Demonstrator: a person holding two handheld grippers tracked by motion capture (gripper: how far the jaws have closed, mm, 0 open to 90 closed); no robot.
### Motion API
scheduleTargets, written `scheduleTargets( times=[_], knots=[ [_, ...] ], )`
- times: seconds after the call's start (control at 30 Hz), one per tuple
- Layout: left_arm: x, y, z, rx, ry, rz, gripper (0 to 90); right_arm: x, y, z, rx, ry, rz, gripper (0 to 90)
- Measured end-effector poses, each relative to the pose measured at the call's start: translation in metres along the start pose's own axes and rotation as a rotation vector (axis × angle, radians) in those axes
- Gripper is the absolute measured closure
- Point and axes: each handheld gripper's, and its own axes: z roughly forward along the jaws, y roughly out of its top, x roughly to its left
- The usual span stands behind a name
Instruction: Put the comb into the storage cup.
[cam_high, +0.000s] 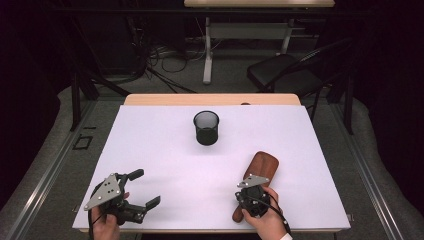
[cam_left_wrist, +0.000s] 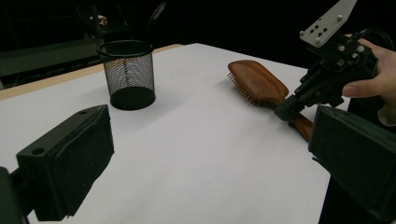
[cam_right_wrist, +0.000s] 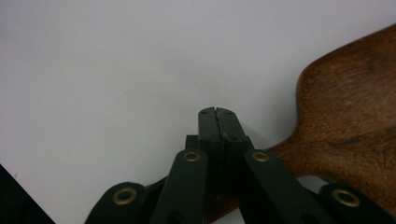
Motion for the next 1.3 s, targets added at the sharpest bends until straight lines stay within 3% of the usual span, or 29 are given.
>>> scheduleTargets(
  times=[0.53,1.3],
  knots=[
    [0.0,0.0,0.0,0.006,-0.004,0.0,0.3,-0.012,-0.013,-0.016,0.006,-0.043,0.022,89.0],
    [-0.001,-0.001,0.002,0.012,0.001,-0.001,0.3,-0.044,-0.034,-0.037,0.035,-0.086,0.09,87.3]
  ],
)
